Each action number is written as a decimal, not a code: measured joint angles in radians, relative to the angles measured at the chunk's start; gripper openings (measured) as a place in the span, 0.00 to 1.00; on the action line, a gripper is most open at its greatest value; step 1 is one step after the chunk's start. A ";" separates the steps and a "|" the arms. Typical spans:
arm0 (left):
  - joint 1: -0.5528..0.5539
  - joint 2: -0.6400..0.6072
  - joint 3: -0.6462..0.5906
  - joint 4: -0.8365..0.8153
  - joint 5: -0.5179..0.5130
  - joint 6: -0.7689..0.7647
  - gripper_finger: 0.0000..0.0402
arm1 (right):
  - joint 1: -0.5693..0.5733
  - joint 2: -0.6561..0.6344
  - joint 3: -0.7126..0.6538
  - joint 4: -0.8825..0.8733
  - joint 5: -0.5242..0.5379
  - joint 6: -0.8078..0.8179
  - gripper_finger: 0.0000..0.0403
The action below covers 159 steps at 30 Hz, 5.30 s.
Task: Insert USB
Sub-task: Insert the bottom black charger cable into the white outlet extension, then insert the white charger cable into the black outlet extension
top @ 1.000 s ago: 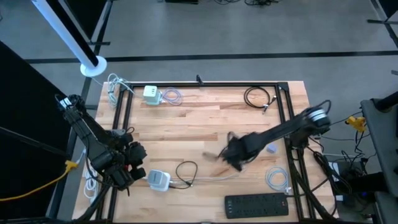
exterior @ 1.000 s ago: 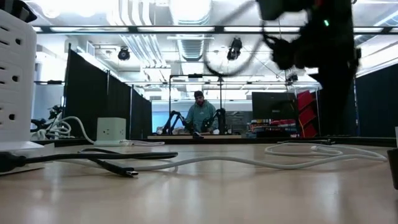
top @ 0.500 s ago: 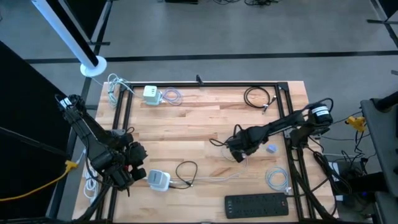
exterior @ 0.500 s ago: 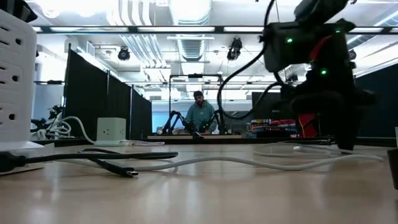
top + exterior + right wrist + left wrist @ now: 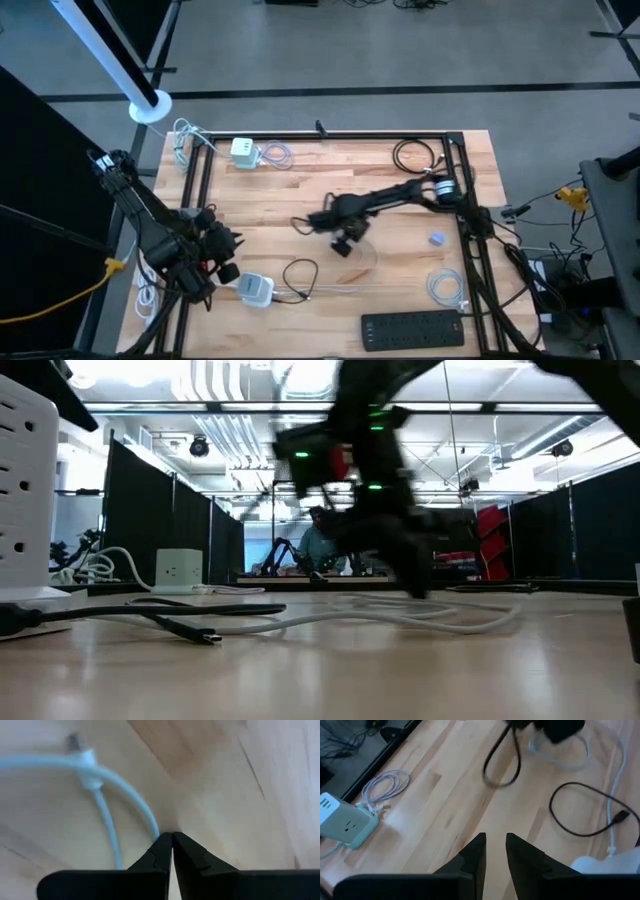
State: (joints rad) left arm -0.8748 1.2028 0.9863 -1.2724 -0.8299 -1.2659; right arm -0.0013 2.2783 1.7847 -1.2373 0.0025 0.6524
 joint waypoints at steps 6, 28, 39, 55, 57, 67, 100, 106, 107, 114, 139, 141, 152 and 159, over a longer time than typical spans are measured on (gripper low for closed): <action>0.012 -0.037 0.000 0.012 -0.009 -0.005 0.16 | -0.012 0.171 0.387 0.481 -0.028 -0.132 0.00; 0.048 -0.105 0.002 0.085 -0.114 -0.082 0.16 | 0.097 -0.045 0.202 -0.249 -0.080 -0.537 0.00; 0.056 -0.099 0.001 0.096 -0.165 -0.066 0.16 | 0.219 -0.268 -0.360 0.177 -0.201 -0.292 0.00; 0.073 -0.126 0.001 0.099 -0.185 -0.044 0.16 | 0.242 -0.411 -0.240 0.121 0.155 -0.248 0.00; 0.073 -0.123 0.001 0.096 -0.185 -0.037 0.16 | 0.288 -0.455 -0.311 -0.001 0.139 -0.159 0.00; 0.075 -0.115 0.001 0.098 -0.229 0.000 0.16 | 0.571 -0.845 -0.788 0.160 -0.271 0.638 0.24; 0.082 -0.109 0.001 0.115 -0.289 0.005 0.16 | 0.689 -0.748 -1.026 0.540 -0.298 0.912 0.02; 0.089 -0.094 0.001 0.156 -0.368 0.030 0.16 | 0.650 -0.980 -0.970 0.426 0.018 0.937 0.01; 0.092 -0.089 0.001 0.159 -0.389 0.038 0.16 | 0.639 -1.014 -0.961 0.428 0.068 0.937 0.00; 0.135 -0.054 0.000 0.326 -0.415 0.128 0.19 | 0.566 -1.163 -0.880 0.439 0.302 0.809 0.00; 0.547 0.263 0.000 1.609 0.143 0.990 0.47 | 0.224 -1.095 -0.565 0.752 0.446 0.188 0.00; 0.554 0.300 0.000 1.669 0.172 1.003 0.45 | 0.223 -1.090 -0.565 0.773 0.445 0.174 0.00; 0.572 0.440 0.110 1.696 0.208 1.017 0.32 | 0.226 -1.000 -0.565 0.855 0.367 0.174 0.00; 0.578 0.492 0.217 1.490 0.214 1.026 0.27 | 0.228 -0.967 -0.565 0.990 0.345 0.161 0.00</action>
State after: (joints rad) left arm -0.2966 1.6945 1.2032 0.2172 -0.6155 -0.2401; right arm 0.2264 1.3113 1.2198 -0.2473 0.3474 0.8138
